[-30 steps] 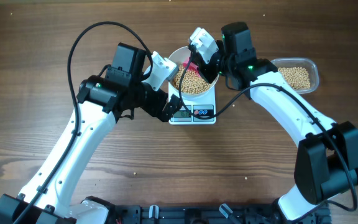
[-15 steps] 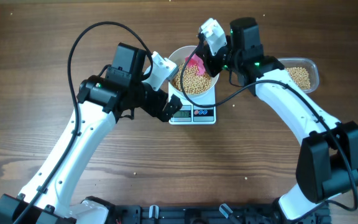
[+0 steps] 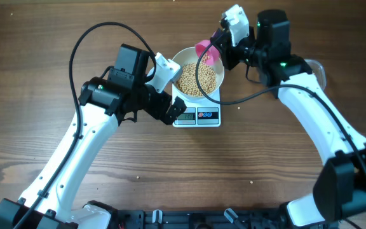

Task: Scoop item into bowl and weigh 150g on scale
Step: 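Tilt the scoop with the right gripper to trickle soybeans into bowl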

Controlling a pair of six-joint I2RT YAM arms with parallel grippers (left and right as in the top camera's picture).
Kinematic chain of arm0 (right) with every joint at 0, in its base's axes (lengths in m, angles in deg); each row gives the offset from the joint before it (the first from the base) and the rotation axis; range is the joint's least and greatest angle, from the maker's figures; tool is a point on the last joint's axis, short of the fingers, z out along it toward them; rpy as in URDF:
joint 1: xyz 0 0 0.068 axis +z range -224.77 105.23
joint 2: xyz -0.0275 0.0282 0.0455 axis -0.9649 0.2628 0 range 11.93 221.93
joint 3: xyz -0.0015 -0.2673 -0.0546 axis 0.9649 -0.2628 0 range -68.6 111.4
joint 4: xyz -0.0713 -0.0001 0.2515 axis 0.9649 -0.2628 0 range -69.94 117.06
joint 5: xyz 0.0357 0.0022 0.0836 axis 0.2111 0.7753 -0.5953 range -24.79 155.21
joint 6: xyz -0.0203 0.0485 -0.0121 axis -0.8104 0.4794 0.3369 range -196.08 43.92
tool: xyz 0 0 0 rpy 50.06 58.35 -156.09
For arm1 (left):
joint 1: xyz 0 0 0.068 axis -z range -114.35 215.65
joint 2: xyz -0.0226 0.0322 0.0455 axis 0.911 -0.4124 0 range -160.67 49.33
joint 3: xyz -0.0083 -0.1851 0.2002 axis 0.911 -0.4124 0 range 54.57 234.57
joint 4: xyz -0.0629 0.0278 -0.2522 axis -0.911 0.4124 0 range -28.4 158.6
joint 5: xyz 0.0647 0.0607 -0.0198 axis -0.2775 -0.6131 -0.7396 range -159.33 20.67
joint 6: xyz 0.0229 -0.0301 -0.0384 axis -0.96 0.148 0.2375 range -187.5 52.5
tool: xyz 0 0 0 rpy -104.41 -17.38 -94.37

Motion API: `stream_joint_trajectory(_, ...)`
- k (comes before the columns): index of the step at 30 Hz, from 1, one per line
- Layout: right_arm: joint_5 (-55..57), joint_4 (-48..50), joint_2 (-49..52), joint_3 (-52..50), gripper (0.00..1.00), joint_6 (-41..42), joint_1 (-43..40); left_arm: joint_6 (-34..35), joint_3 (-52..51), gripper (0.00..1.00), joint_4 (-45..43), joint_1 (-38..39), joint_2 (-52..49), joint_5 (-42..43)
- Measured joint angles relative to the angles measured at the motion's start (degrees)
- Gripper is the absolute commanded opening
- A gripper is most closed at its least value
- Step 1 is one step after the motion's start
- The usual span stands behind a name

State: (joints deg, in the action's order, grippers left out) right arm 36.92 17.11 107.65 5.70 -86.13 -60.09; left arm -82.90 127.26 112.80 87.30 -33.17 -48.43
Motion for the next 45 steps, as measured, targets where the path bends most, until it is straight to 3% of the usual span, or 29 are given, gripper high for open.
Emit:
stream_joint_trajectory(8, -1.3, -0.7, -6.0, 0.0, 0.04, 10.9, 0.0, 0.0, 0.0, 1.0, 0.0, 0.0, 0.0, 0.0)
stream_joint_trajectory(13, 1.0, -6.5, -6.0, 0.2, 0.04, 20.0, 0.0, 0.0, 0.0, 1.0, 0.0, 0.0, 0.0, 0.0)
stream_joint_trajectory(19, 2.6, -7.6, -6.0, 0.2, 0.04, 23.9, 0.0, 0.0, 0.0, 1.0, 0.0, 0.0, 0.0, 0.0)
stream_joint_trajectory(31, 7.0, -6.4, -6.0, 0.2, 0.04, 20.1, 4.7, 0.0, 0.0, 1.0, 0.0, 0.0, 0.0, 0.0)
stream_joint_trajectory(45, 8.8, -8.6, -6.1, 0.3, 0.04, 7.1, 5.2, 0.0, 0.0, 1.0, 0.0, 0.0, 0.0, 0.0)
